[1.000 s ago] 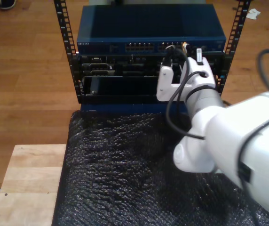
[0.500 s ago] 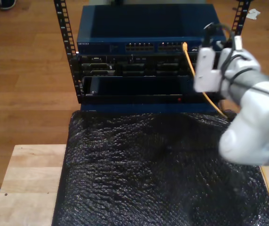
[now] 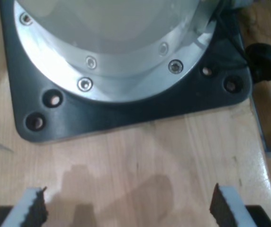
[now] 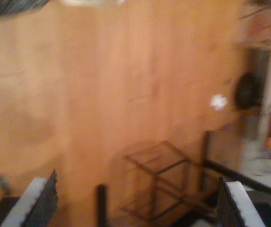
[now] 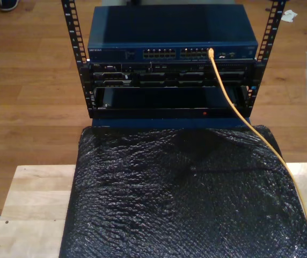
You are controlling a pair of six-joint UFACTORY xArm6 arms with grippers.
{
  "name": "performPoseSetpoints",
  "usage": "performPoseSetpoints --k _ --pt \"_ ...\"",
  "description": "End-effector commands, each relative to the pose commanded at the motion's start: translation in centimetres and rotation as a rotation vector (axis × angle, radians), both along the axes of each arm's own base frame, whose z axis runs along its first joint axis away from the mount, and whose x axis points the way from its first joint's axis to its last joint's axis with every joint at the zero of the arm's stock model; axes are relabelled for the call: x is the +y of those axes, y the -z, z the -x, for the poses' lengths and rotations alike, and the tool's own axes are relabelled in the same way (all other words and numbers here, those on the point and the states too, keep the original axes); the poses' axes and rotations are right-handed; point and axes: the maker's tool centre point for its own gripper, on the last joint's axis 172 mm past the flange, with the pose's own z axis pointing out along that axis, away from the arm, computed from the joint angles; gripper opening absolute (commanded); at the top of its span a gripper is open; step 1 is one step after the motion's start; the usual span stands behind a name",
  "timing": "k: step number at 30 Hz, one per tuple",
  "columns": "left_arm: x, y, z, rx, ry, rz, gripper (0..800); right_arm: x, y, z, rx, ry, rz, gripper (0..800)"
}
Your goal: Grab the cable and plug it in
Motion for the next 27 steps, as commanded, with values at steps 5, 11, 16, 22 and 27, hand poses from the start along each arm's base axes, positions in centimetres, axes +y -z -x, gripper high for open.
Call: performPoseSetpoints --k 5,11,16,22,27 --pt "0.0 0.0 0.0 0.000 0.000 0.000 800 -2.3 2.5 5.7 0.151 -0.003 -0.047 796" --pt "0.0 0.0 0.0 0.000 0.000 0.000 800 -5.9 4.1 12.9 0.271 -0.014 -0.072 797" --pt "0.0 0.0 0.0 0.000 0.000 0.000 800 -7.1 5.5 18.5 0.362 -0.076 -0.112 797" --pt "-0.1 0.0 0.0 0.000 -0.002 0.002 800 -7.6 6.5 25.4 0.425 -0.139 -0.187 798" --pt "0.0 0.0 0.0 0.000 0.000 0.002 800 -8.7 7.9 30.7 0.467 -0.151 -0.176 798"
